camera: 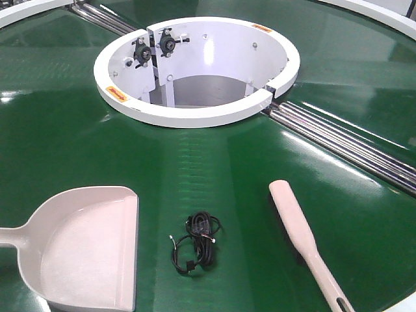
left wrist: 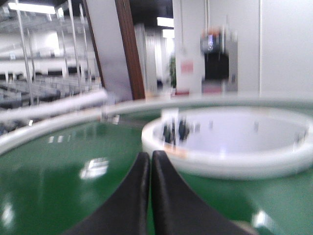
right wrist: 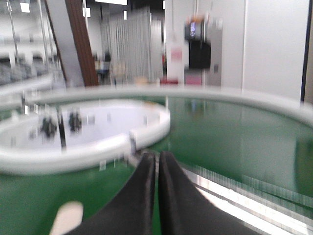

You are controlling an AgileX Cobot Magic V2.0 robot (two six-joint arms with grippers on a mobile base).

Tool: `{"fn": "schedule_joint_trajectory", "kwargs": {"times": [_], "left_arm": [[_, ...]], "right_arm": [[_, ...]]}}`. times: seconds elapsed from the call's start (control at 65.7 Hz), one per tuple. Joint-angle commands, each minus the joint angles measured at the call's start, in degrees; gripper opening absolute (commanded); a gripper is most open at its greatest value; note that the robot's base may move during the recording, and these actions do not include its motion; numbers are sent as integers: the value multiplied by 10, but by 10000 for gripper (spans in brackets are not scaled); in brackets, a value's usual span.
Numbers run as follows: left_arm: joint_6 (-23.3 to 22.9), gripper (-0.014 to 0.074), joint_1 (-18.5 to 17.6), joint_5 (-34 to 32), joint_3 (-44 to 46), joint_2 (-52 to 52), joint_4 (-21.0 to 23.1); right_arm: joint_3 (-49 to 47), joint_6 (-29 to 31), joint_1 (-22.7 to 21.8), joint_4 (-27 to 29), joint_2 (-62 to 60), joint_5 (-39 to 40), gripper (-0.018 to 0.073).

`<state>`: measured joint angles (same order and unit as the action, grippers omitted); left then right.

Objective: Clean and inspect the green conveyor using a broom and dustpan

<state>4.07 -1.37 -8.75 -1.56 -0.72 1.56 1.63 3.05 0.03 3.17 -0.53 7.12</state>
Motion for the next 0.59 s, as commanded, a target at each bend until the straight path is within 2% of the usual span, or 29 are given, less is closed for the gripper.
{"fn": "schedule_joint_trajectory", "kwargs": {"times": [0.0, 0.091, 0.213, 0.305, 0.487, 0.579], "left_arm": [[-47, -22, 1, -138, -5, -9, 16], [-53, -22, 1, -187, 19, -8, 15], [-53, -22, -1, -162, 81, -7, 14], [-53, -22, -1, -104, 136, 2, 10], [-46, -22, -1, 87, 284, 75, -61], [-41, -22, -1, 164, 344, 133, -73]], "right_arm": [[4, 0, -2, -1, -5, 150, -6], [-23, 0, -2, -1, -5, 147, -6], [-80, 2, -2, -1, -4, 99, -6], [-127, 2, -2, -1, 11, 66, -5], [-204, -16, -2, -1, 75, 20, -5], [-234, -18, -2, -1, 122, 3, -5]]}}
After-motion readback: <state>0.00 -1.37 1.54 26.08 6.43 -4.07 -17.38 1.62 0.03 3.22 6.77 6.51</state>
